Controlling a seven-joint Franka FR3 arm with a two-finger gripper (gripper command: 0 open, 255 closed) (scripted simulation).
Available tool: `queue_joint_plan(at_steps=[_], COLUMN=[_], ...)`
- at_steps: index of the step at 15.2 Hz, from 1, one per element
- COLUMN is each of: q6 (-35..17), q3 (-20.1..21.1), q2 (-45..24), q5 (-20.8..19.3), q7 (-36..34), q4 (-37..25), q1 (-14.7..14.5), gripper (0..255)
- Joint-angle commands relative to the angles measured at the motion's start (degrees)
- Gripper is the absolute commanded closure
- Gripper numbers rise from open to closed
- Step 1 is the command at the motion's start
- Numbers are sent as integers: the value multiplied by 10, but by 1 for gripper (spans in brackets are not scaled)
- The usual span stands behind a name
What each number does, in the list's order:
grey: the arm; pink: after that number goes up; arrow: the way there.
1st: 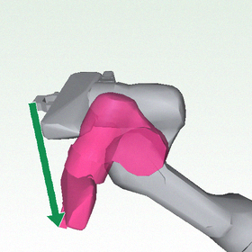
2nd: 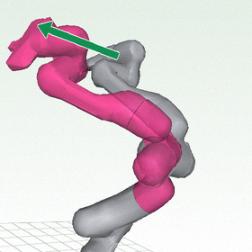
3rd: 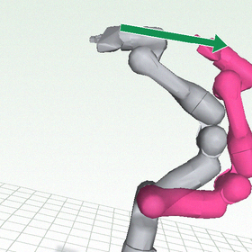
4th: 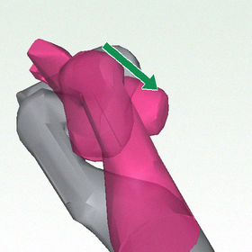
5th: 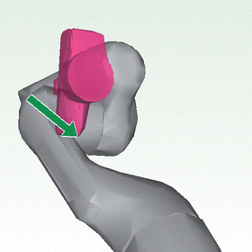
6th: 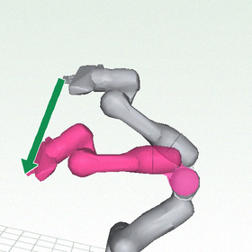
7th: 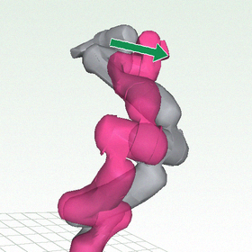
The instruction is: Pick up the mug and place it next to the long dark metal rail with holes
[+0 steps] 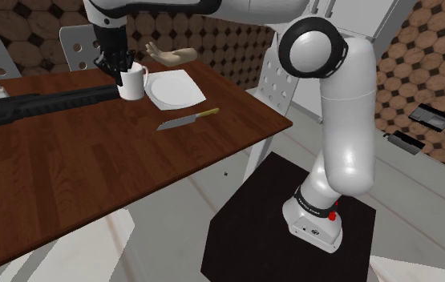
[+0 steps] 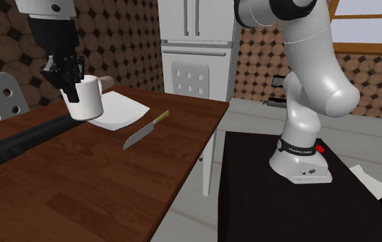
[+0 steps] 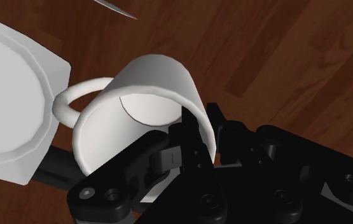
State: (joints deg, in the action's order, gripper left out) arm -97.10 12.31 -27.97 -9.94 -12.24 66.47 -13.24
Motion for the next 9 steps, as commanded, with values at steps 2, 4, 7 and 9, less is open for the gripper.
queue_joint_plan(at_steps=[2,4,7,9], q6=[61,39,9,-9], q3=[-3,-4,-3,-3], q2=[-101,-91,-82,-77], q5=[-16,-15,-14,-14], q7=[-7,-10,-13,-15], q4=[-162,-129,-89,-66], q1=[-32,-29,-24,-22], gripper=[255,255,255,255])
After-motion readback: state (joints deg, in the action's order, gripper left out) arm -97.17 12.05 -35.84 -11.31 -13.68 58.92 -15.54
